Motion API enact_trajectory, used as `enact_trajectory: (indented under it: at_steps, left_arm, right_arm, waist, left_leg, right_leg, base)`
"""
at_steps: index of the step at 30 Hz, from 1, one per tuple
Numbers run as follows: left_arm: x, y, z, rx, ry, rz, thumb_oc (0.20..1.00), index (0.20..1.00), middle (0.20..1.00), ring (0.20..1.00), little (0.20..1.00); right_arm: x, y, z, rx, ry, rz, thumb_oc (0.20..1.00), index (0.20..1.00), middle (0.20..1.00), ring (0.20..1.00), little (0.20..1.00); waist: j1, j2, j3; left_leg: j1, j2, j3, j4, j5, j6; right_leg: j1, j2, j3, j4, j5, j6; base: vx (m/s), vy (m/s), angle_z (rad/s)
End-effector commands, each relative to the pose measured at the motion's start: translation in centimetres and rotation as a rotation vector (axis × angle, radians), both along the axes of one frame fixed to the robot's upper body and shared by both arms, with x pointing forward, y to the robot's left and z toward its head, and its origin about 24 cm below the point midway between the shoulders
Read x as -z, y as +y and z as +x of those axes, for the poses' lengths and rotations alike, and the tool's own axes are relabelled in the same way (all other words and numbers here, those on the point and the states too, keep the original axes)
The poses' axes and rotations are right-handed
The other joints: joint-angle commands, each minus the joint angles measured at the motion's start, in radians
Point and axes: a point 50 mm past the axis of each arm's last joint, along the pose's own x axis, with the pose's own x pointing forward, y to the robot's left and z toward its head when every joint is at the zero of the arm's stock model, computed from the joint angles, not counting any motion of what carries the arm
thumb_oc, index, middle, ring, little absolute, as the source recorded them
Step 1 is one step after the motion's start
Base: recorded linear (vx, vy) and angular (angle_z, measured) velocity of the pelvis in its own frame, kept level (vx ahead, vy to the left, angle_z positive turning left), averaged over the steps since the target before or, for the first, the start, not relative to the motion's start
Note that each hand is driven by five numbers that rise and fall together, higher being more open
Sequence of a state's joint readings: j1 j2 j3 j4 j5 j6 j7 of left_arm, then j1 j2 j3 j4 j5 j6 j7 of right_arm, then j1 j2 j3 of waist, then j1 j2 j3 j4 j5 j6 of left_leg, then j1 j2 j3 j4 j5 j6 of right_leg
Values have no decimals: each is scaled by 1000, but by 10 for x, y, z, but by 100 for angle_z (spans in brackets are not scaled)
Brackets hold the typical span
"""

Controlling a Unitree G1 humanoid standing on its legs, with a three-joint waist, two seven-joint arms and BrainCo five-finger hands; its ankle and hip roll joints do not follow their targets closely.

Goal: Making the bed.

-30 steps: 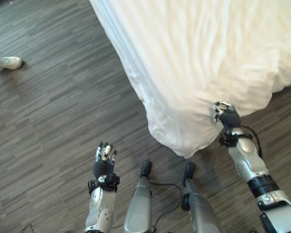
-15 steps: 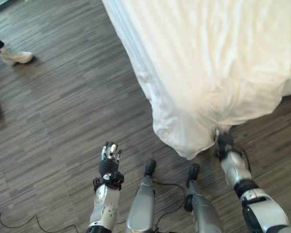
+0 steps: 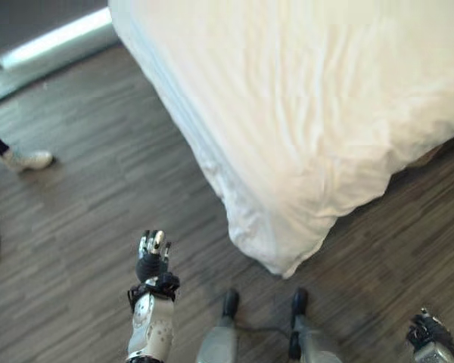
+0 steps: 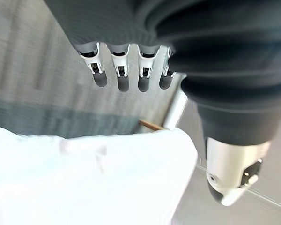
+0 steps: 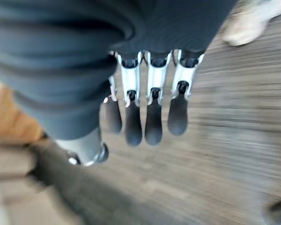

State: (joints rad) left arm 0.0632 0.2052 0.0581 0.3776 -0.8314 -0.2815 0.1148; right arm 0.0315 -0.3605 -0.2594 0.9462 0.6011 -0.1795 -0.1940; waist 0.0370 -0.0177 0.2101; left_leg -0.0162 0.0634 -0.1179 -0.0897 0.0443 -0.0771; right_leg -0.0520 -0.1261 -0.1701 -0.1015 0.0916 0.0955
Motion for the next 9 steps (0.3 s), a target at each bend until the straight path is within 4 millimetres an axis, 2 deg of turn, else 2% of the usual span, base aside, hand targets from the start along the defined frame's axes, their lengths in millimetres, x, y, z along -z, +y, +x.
enact_trajectory:
  at_steps: [1, 2, 3, 5, 6, 9]
  left_arm:
    - [-6, 11, 3, -53, -1, 103, 1000, 1000, 1000, 1000, 1000]
    - [-6, 11, 3, -53, 2, 104, 1000, 1000, 1000, 1000, 1000]
    - [-1, 1, 1, 21, 51, 172, 1000, 1000, 1000, 1000, 1000]
    - [1, -5, 0, 59, 57, 172, 1000, 1000, 1000, 1000, 1000]
    - [9, -20, -2, 145, 93, 177, 1000, 1000, 1000, 1000, 1000]
    - [17, -29, -5, 218, 132, 197, 1000, 1000, 1000, 1000, 1000]
  right_arm:
    - [-30, 13, 18, -54, -177, -146, 1000, 1000, 1000, 1000, 1000]
    - [-29, 14, 17, -54, -174, -145, 1000, 1000, 1000, 1000, 1000]
    - [-40, 27, 31, -66, -259, -164, 1000, 1000, 1000, 1000, 1000]
    - [-41, 33, 35, -74, -278, -154, 1000, 1000, 1000, 1000, 1000]
    - [-47, 49, 48, -134, -326, -144, 1000, 1000, 1000, 1000, 1000]
    - [-48, 62, 53, -201, -335, -132, 1000, 1000, 1000, 1000, 1000]
  waist:
    - [-17, -9, -108]
    - [-16, -8, -109]
    - [-23, 0, -134]
    - [-24, 4, -145]
    - [-28, 12, -160]
    - [-32, 16, -169]
  left_leg:
    - [-9, -35, 50, 40, -20, 33]
    - [-1, -33, 50, 37, -28, 32]
    - [12, -34, 58, 40, -26, 35]
    - [22, -34, 60, 38, -28, 36]
    - [33, -33, 66, 37, -32, 38]
    - [47, -33, 72, 34, -36, 40]
  right_leg:
    - [37, -54, 11, 73, -46, 62]
    - [44, -52, 10, 72, -54, 63]
    - [57, -56, 12, 75, -52, 61]
    - [65, -57, 13, 74, -54, 60]
    - [72, -58, 14, 76, -58, 61]
    - [80, -56, 18, 78, -62, 60]
  base:
    - [69, 9, -12]
    - [60, 10, -19]
    - [29, 3, -19]
    - [5, 16, -13]
    - [5, 18, -5]
    - [8, 14, -7]
